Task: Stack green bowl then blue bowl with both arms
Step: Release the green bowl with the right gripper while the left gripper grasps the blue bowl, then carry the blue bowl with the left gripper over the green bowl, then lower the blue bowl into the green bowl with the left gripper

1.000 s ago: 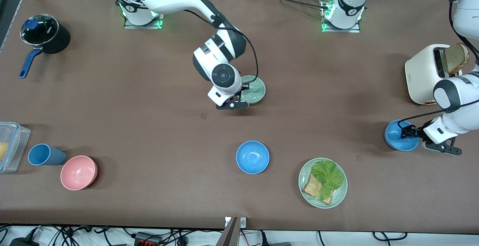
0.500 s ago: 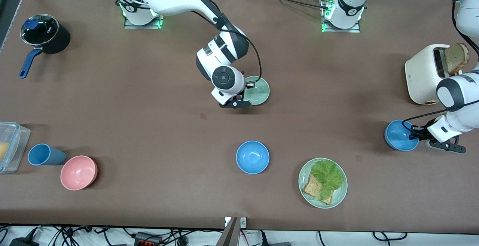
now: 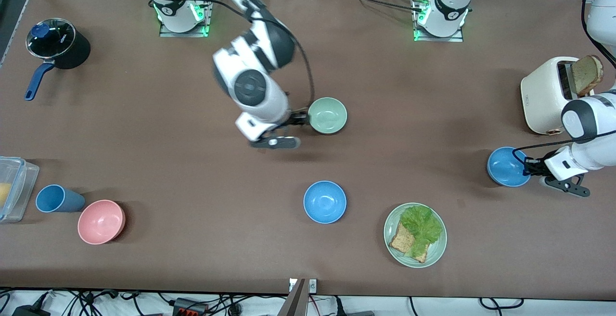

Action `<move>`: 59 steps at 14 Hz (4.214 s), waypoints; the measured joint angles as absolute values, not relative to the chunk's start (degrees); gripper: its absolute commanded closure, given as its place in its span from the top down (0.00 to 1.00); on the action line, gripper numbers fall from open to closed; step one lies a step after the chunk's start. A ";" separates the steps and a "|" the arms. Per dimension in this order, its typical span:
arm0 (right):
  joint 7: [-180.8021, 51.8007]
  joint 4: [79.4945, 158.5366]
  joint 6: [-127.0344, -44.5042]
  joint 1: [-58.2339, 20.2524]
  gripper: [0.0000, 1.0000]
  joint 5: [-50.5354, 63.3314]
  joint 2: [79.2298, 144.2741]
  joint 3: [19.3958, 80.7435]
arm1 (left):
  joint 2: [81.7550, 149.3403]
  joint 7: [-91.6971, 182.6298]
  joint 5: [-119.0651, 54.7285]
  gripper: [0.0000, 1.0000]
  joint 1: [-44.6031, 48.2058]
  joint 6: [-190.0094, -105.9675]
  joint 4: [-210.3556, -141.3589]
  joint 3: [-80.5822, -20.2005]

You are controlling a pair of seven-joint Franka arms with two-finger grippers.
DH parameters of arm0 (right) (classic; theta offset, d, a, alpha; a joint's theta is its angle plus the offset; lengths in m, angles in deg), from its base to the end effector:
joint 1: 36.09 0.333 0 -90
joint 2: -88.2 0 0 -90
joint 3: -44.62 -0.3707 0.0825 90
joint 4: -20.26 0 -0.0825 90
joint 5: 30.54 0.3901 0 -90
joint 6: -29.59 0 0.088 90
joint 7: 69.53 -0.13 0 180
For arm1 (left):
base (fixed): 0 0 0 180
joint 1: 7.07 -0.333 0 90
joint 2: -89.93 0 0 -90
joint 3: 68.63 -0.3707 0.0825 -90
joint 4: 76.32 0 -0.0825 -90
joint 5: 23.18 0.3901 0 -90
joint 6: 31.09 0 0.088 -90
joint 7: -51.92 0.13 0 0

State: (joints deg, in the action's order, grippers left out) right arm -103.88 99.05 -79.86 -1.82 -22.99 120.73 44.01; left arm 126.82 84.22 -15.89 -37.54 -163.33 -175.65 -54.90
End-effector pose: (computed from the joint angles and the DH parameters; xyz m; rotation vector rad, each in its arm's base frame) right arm 0.6062 0.4355 0.4042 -3.0494 0.0584 0.1531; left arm 0.6621 0.2226 0.2299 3.0356 -0.4849 -0.0337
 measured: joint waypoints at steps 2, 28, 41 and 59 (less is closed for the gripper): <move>-102.18 99.10 -79.18 -5.39 1.00 -25.50 117.57 44.27 | 125.33 85.22 -15.89 0.00 -37.74 -158.81 -175.29 -53.24; -70.81 99.44 -64.46 -38.68 1.00 -28.62 100.60 46.77 | 114.08 5.13 -22.42 0.00 -24.99 -164.59 -192.01 -19.17; -68.88 111.54 -66.07 -39.00 1.00 -30.89 92.69 46.01 | 113.98 -3.07 -19.23 0.00 -19.74 -172.79 -198.96 -18.56; -67.12 116.20 -69.53 -38.69 1.00 -30.93 90.06 45.80 | 117.72 -11.71 -8.20 0.43 -17.82 -166.44 -194.59 -19.65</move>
